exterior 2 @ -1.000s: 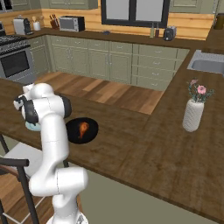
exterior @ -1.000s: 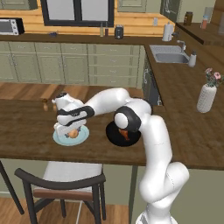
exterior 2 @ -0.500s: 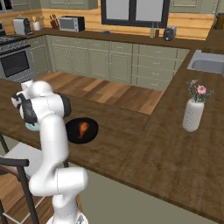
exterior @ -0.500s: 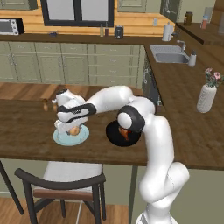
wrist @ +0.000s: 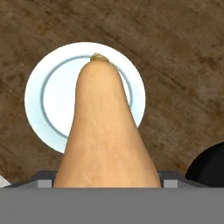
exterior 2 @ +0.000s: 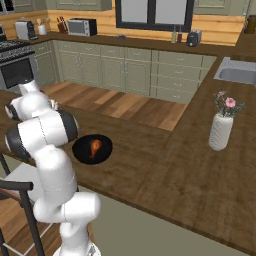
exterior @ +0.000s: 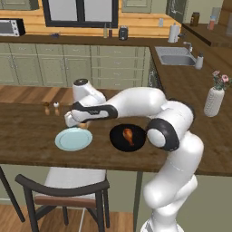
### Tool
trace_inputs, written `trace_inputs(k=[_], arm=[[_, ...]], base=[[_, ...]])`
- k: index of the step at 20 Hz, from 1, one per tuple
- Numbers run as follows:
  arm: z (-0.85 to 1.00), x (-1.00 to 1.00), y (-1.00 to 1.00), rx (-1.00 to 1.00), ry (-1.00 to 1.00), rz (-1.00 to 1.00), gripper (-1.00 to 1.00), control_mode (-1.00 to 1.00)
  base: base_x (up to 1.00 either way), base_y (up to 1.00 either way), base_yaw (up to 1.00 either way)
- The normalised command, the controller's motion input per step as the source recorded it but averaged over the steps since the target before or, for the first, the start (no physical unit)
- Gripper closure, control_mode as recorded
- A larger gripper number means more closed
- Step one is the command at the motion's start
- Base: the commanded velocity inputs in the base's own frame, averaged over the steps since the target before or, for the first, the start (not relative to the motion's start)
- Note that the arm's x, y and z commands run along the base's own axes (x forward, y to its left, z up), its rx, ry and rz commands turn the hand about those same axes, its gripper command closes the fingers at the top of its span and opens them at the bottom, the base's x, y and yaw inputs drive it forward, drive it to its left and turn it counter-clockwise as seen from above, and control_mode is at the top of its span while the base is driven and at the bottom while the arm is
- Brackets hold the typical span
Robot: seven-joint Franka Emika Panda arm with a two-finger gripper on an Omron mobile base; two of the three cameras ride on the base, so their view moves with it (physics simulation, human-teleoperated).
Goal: Pick the chicken drumstick and squash from their plates and place them in the bowl. Then put the bowl in the fridge.
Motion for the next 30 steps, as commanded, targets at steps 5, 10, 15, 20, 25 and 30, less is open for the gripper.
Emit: trace_inputs(k=[5, 10, 15, 20, 25, 30], arm=[[0.43, -0.43, -0.34, -0.02, 0.0, -0.07, 1.0, -1.0], [0.2, -0.45, -0.96, 0.01, 0.0, -0.1, 1.0, -1.0], [0.34, -0.23, -0.97, 0.02, 0.0, -0.07, 1.0, -1.0], [-0.02, -0.03, -0.87, 0.02, 0.0, -0.08, 1.0, -1.0], [-0.15, 0.0, -0.43, 0.0, 0.0, -0.08, 1.0, -1.0], [-0.43, 0.07, 0.0, 0.0, 0.0, -0.11, 1.0, -1.0]], base=[[0.0, 0.0, 0.0], [0.0, 0.0, 0.0], [0.0, 0.0, 0.0], [0.0, 0.0, 0.0], [0.0, 0.0, 0.0], [0.0, 0.0, 0.0]])
